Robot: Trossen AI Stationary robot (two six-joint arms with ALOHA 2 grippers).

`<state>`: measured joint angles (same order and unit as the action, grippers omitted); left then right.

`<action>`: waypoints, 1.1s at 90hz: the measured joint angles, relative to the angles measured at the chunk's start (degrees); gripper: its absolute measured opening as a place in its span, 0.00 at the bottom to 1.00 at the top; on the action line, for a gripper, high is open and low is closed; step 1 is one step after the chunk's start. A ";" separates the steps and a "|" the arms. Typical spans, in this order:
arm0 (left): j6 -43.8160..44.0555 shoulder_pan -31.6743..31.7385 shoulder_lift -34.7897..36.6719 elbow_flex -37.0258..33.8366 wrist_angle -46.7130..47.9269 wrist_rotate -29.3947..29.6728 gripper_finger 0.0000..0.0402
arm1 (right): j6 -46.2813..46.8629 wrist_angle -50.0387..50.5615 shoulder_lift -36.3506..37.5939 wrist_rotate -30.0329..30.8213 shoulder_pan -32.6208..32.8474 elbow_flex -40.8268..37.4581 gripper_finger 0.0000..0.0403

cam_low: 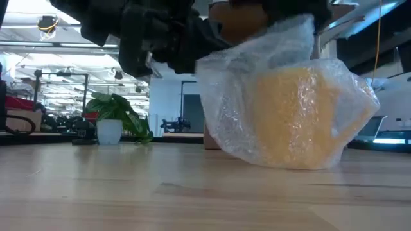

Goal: Wrap mug
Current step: Wrap the yellow mug with the bubble wrap

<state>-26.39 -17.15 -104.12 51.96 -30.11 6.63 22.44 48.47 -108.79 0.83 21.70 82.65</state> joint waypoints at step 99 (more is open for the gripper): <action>3.03 -4.44 8.37 -0.08 10.11 0.34 0.00 | 0.11 -8.32 -0.11 -4.02 -1.80 -4.37 0.00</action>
<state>-23.37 -21.59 -95.75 51.88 -20.00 6.97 22.54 40.16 -108.90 -3.19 19.90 78.28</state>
